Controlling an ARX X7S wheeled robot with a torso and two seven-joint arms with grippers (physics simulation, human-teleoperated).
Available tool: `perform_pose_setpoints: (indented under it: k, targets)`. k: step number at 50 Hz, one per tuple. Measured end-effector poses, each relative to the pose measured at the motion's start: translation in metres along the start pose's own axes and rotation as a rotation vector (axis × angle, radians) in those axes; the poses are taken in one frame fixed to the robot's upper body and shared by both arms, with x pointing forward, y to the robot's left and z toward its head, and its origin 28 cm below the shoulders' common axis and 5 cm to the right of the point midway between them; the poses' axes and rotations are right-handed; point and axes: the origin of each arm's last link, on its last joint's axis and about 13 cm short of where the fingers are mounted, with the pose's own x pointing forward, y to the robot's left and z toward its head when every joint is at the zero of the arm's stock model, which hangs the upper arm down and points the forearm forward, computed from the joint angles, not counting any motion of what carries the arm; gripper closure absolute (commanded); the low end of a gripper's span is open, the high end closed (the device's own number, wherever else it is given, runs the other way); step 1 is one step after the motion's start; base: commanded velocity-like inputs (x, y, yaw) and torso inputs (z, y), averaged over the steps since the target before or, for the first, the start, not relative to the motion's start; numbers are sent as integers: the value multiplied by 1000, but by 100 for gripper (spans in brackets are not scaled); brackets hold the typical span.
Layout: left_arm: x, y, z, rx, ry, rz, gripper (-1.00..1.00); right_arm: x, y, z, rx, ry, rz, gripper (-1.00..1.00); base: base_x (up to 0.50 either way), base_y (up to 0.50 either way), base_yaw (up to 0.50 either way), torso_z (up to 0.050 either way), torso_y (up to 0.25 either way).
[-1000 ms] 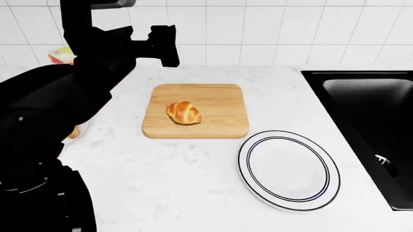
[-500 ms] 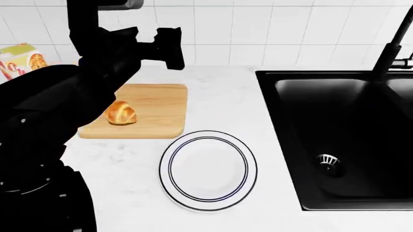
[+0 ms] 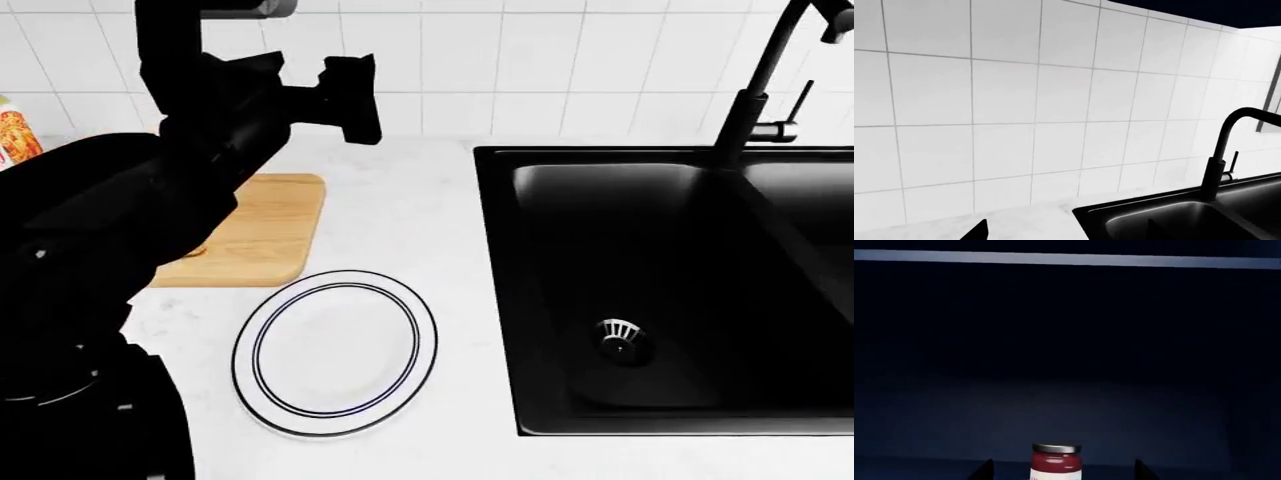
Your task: From the different types of pastries on the counter, select a croissant and place it on the cutting board. Then retrieve a jar of jam from the cabinet and place it alongside the croissant on the cutting board.
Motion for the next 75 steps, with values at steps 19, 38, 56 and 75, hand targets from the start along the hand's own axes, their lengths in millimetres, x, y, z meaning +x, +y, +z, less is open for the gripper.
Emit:
perform_pose_setpoints:
  k: [19,38,56,75]
  targets:
    - [-10,-2,2,41,-50,-10,-100,43,7,-10,97,75,-30,-100,0,0,0,23,0]
    - [-11,-3,1,48,-47,-29,-100,76,14,-30,89,166,-45,-100,0,0,0,0,0]
    - [-11,-1,2,50,-52,-34,-100,83,18,-10,38,111,-50,-100,199,0,0,0,0]
    - [-12,-1,3,48,-52,-40,-100,78,12,-7,64,219,-68,-100,0,0,0,0,0]
